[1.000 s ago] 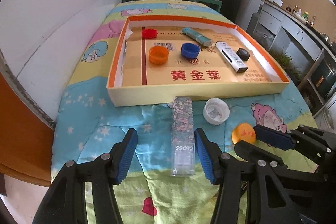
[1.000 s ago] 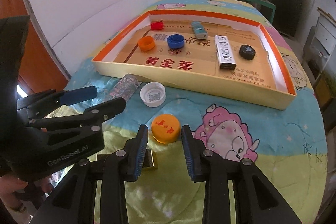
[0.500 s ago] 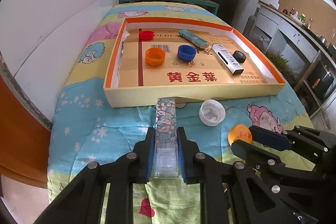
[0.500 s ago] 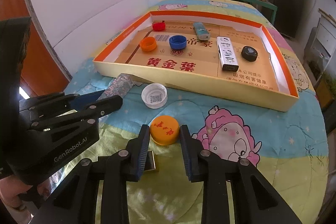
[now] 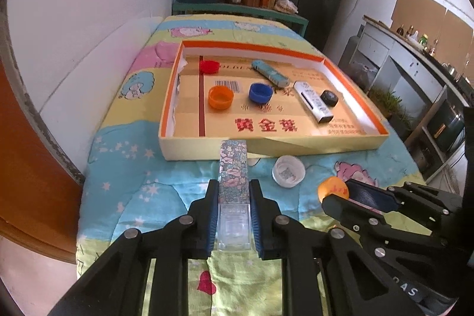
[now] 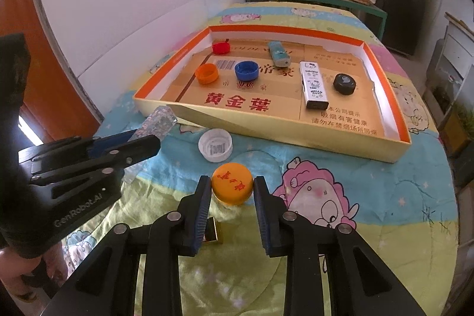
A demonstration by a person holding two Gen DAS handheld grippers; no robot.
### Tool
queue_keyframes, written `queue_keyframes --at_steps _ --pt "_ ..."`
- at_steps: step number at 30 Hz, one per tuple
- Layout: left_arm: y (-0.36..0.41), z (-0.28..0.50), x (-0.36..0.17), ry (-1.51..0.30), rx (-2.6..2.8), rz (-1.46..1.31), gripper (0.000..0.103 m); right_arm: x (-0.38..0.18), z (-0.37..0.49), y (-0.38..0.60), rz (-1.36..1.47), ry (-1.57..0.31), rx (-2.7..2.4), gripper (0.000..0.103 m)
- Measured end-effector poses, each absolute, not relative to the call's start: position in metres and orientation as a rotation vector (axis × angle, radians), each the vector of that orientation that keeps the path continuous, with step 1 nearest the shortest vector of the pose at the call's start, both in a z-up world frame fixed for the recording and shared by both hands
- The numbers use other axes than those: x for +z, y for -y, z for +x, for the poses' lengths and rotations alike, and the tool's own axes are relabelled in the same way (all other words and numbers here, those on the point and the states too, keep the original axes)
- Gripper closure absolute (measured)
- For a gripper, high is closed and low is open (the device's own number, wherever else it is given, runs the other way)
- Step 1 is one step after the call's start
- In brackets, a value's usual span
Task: Organize rigid objects
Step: 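Grasp the clear plastic case with the left tool while the right tool grasps the orange cap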
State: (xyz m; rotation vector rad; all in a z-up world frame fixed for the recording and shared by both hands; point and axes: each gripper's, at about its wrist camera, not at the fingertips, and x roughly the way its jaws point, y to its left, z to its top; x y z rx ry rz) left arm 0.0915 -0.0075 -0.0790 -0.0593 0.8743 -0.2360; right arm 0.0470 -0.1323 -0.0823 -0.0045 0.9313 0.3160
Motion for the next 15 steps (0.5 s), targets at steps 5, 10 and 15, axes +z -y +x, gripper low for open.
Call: queue_keyframes --at_steps 5,10,15 --pt "0.007 0.087 -0.063 -0.84 -0.242 -0.065 0.083 -0.072 0.046 0.136 0.008 -0.909 0.311 0.073" --pt "0.008 0.087 -0.053 -0.82 -0.249 -0.063 0.083 -0.064 0.046 0.141 0.015 -0.89 0.304 0.073" --pt "0.011 0.09 -0.046 -0.805 -0.251 -0.059 0.083 -0.057 0.048 0.145 0.018 -0.876 0.293 0.073"
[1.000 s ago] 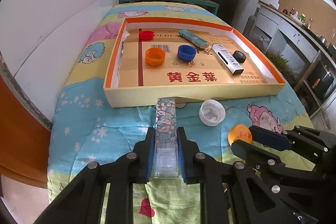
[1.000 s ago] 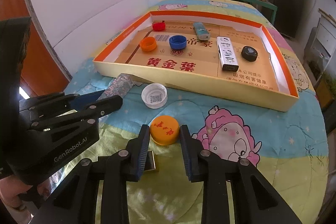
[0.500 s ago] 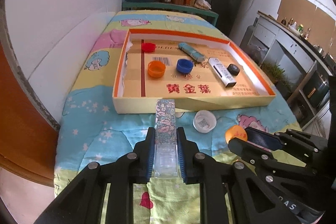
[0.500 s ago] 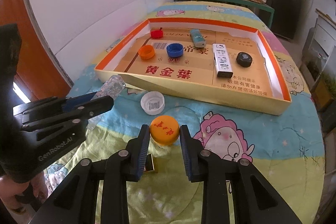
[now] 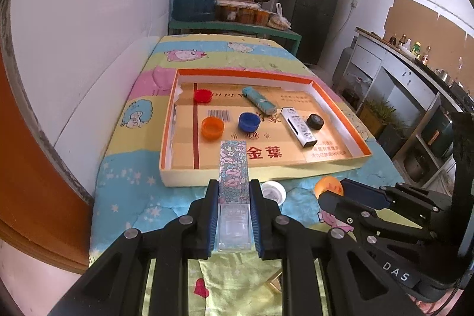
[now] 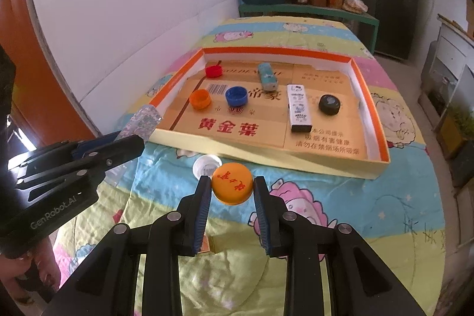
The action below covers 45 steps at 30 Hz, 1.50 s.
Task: Organize rigid objects
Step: 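Grasp the clear plastic case with the left tool while the right tool grasps the orange cap, then carry the clear case with the left tool while the right tool carries the orange cap into the tray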
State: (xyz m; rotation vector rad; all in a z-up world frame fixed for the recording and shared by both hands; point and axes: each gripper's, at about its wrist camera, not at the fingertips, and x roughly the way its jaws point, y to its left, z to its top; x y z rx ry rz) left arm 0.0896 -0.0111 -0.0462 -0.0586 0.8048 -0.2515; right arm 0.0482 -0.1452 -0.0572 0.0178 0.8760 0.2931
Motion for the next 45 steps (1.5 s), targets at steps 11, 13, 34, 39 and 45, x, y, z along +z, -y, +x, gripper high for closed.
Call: queue_keyframes --at_steps 11,13,34,39,45 --pt "0.026 0.098 -0.028 -0.761 -0.264 -0.041 0.083 -0.04 0.056 0.157 0.018 -0.837 0.267 0.073" --pt "0.029 0.101 -0.025 -0.755 -0.272 -0.04 0.083 -0.036 0.058 0.162 0.022 -0.83 0.258 0.073" --pt "0.052 0.145 -0.018 -0.747 -0.322 -0.043 0.083 -0.022 0.089 0.219 0.05 -0.795 0.139 0.073" --pt "0.05 0.168 -0.017 -0.758 -0.311 -0.04 0.083 -0.018 0.109 0.224 0.046 -0.784 0.142 0.073" --pt "0.045 0.201 -0.021 -0.787 -0.287 -0.048 0.083 -0.014 0.14 0.226 0.058 -0.774 0.162 0.073"
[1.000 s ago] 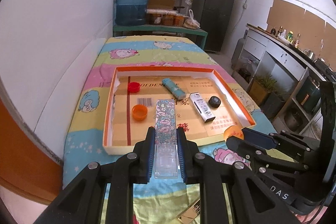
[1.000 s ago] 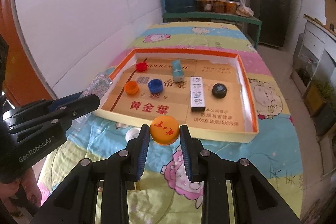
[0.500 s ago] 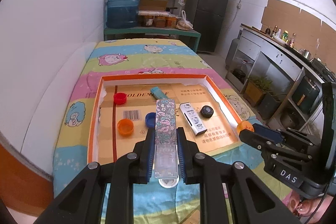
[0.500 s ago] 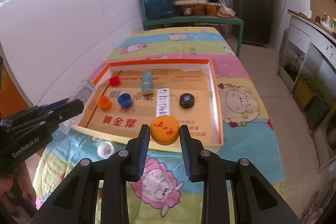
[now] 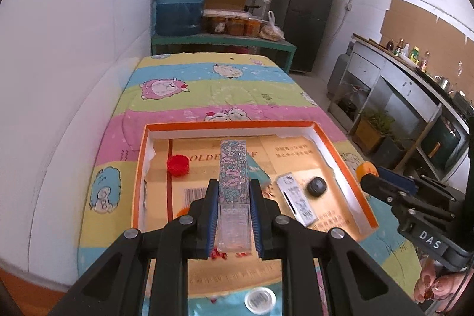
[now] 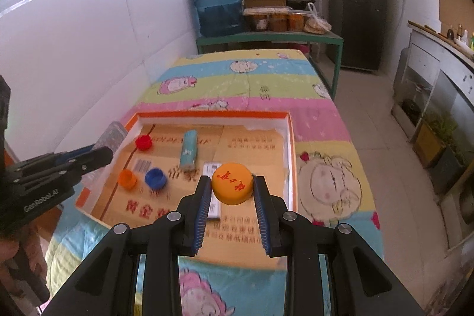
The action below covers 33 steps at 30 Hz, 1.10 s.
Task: Organize rigid objects
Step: 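Carry the clear case with the left tool while the right tool carries the orange cap into the tray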
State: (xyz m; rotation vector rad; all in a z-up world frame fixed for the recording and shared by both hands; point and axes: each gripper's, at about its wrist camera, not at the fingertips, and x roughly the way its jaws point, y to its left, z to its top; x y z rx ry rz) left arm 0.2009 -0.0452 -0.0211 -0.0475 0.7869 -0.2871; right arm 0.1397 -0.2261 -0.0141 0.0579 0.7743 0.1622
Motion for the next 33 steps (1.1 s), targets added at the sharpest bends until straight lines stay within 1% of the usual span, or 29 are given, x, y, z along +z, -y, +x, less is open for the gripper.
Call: queue_keyframes --at_steps 9,22,33 --pt "0.044 0.235 -0.037 -0.829 -0.267 -0.081 0.083 -0.024 0.179 0.225 0.066 -0.807 0.186 0.073" --pt "0.044 0.191 -0.079 -0.914 -0.28 -0.084 0.083 -0.071 0.156 0.231 0.093 -0.897 0.167 0.073" --pt "0.042 0.181 -0.089 -0.926 -0.239 -0.064 0.083 -0.078 0.152 0.228 0.061 -0.901 0.144 0.073"
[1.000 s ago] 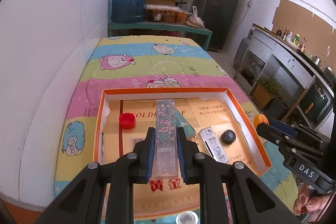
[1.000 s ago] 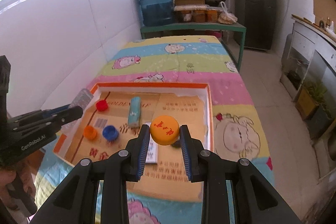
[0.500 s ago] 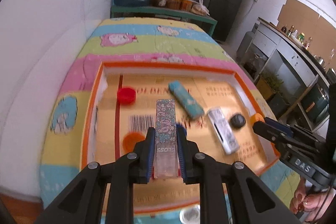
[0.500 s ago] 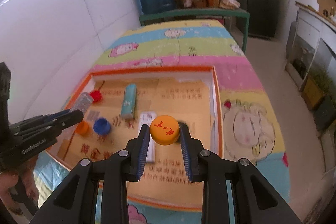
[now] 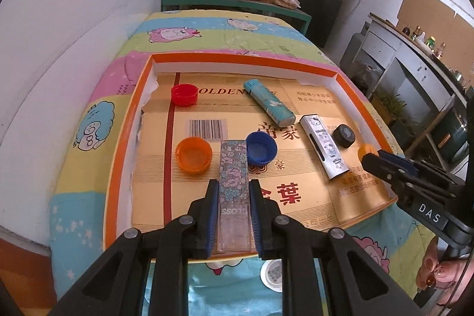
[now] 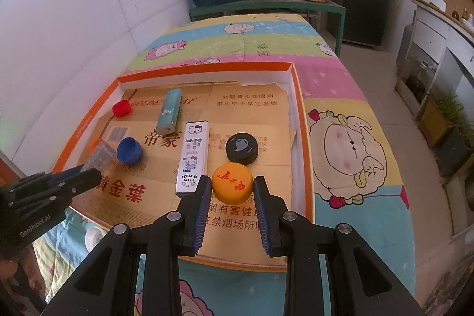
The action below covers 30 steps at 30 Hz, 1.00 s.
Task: Organize rigid objects
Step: 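Carry the clear case with the left tool while the right tool carries the orange cap into the tray, then open the left tool releasing the clear case while the right tool releases the orange cap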
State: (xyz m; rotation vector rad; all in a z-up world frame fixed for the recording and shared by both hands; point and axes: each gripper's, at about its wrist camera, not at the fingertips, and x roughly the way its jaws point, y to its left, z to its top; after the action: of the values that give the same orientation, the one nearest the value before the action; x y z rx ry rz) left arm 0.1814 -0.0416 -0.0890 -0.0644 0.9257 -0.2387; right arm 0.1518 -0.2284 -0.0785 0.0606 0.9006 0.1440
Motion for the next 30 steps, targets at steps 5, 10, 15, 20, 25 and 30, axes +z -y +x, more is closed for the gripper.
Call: queue_keyframes --at_steps 5,10,15,20,25,30 --pt "0.045 0.186 -0.097 -0.951 -0.24 -0.055 0.083 -0.082 0.153 0.226 0.05 -0.908 0.144 0.073" --pt "0.045 0.19 -0.098 -0.954 -0.244 -0.05 0.083 -0.083 0.155 0.225 0.042 -0.913 0.145 0.073" --pt "0.043 0.191 -0.099 -0.949 -0.257 -0.056 0.083 -0.088 0.156 0.223 0.03 -0.925 0.14 0.073" --pt "0.04 0.189 -0.099 -0.943 -0.274 -0.069 0.076 -0.095 0.157 0.22 0.011 -0.944 0.134 0.073" --pt "0.04 0.187 -0.098 -0.937 -0.263 -0.062 0.046 -0.097 0.156 0.217 -0.015 -0.945 0.127 0.072" --pt "0.04 0.185 -0.095 -0.931 -0.257 -0.059 0.046 -0.096 0.155 0.219 -0.003 -0.946 0.128 0.071"
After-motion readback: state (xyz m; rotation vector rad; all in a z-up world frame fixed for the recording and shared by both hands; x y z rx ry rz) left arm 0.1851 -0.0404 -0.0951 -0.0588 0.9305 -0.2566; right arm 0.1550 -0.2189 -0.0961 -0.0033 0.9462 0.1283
